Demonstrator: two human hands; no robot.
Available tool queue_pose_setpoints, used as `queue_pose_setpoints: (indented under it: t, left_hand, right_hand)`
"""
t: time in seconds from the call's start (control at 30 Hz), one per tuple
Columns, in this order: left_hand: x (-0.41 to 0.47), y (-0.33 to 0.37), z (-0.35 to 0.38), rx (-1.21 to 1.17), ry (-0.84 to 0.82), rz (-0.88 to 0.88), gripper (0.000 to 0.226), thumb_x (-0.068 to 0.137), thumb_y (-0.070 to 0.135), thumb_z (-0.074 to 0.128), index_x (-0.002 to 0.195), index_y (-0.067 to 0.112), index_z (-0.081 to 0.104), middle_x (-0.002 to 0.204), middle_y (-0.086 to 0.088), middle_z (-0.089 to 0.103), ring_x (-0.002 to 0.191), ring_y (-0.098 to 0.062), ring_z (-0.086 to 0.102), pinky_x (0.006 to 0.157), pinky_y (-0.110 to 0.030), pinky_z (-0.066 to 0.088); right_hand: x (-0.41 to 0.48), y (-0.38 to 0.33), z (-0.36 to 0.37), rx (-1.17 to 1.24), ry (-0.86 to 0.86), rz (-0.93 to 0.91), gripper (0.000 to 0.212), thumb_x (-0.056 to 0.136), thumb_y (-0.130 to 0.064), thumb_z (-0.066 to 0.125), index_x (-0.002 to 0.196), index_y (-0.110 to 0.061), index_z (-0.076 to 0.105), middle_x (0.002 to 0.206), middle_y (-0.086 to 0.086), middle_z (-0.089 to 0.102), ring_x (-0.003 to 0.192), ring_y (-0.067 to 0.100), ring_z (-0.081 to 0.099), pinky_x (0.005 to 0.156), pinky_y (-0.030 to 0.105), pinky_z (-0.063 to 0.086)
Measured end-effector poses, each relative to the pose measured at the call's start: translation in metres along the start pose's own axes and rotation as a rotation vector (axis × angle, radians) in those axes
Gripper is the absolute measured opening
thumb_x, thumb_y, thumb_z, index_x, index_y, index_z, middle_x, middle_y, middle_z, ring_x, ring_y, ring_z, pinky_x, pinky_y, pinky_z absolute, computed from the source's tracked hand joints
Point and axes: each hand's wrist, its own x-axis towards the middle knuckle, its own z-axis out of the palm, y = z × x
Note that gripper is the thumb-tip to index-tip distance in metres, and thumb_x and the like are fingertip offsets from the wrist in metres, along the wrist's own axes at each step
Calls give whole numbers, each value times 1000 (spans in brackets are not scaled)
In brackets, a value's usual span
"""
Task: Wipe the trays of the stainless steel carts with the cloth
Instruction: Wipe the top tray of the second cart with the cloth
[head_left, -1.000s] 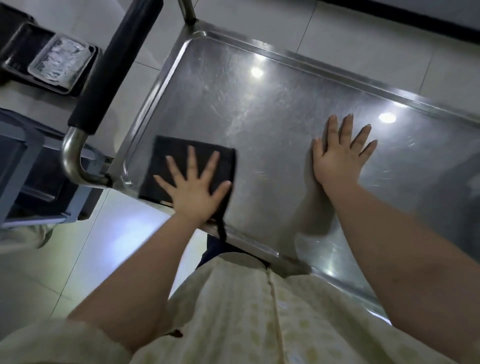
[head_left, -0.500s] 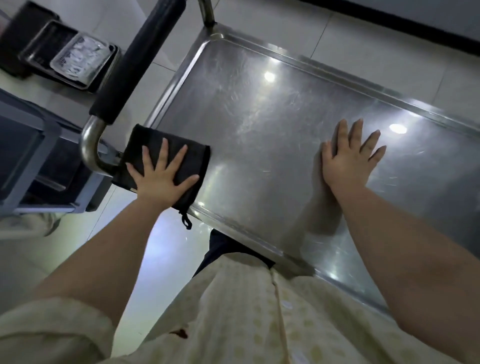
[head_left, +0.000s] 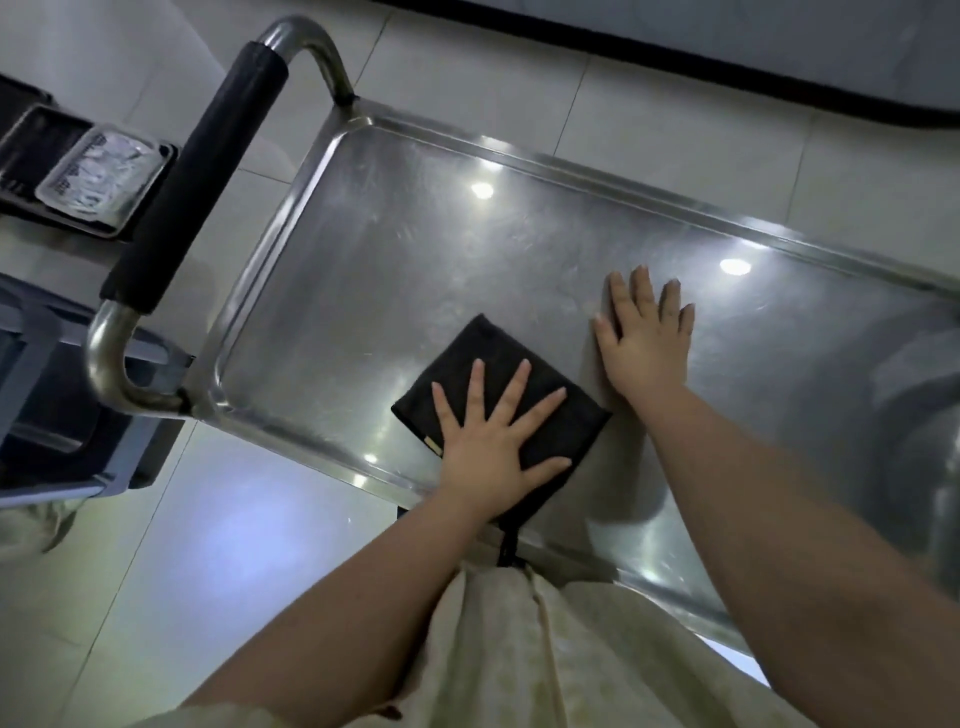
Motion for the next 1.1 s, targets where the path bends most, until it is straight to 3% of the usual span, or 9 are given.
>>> queue_pose_setpoints:
  t: [0.2,0.4,0.6,0.8,0.97,1.1]
  left_hand:
    - [17,1,2,-12,37,-39,77,83,86,22,151,53,10,165,7,7,148,-44,-4,104,-79,-3]
    - [153,11,-26,-44,13,-83,78,77,90,4,146,58,-11,164,10,-10,145,-42,-21,100,-76,-17]
    - [247,37,-53,-62,-73,-10,78,77,89,5,147,57,-7,163,10,-14,145,-42,-22,99,-78,-16]
    - [137,7,-28,-30,14,47,71,87,80,15,151,52,0,165,7,-3,148,-39,-12,106,-76,-5]
    - [14,-11,4,-2,-30,56,69,91,74,19,153,45,17,164,-1,14,147,-46,3,104,-79,4]
    - [22,0,2,7,-30,87,69,90,74,22,153,46,17,163,-2,18,146,-48,5,102,-81,3]
  right_hand:
    - [-33,27,4,-69,19,65,61,96,-59,5,154,-41,-5,164,-8,-6,149,32,-11,119,51,-10]
    - [-30,29,12,-64,111,34,60,99,-56,14,156,-36,8,164,-5,9,150,34,-1,119,52,-4]
    - [-27,33,17,-59,145,26,60,99,-55,21,155,-35,14,163,-5,14,150,33,2,119,53,0]
    - [-28,32,12,-44,105,26,62,99,-59,13,156,-36,7,164,-8,5,150,29,-7,119,54,-1]
    - [-30,30,8,-56,63,40,61,99,-57,11,156,-37,3,164,-9,-1,150,30,-12,119,54,-4]
    - [-29,31,2,-17,28,27,60,100,-55,16,156,-36,3,163,-10,-4,149,28,-15,119,52,-7]
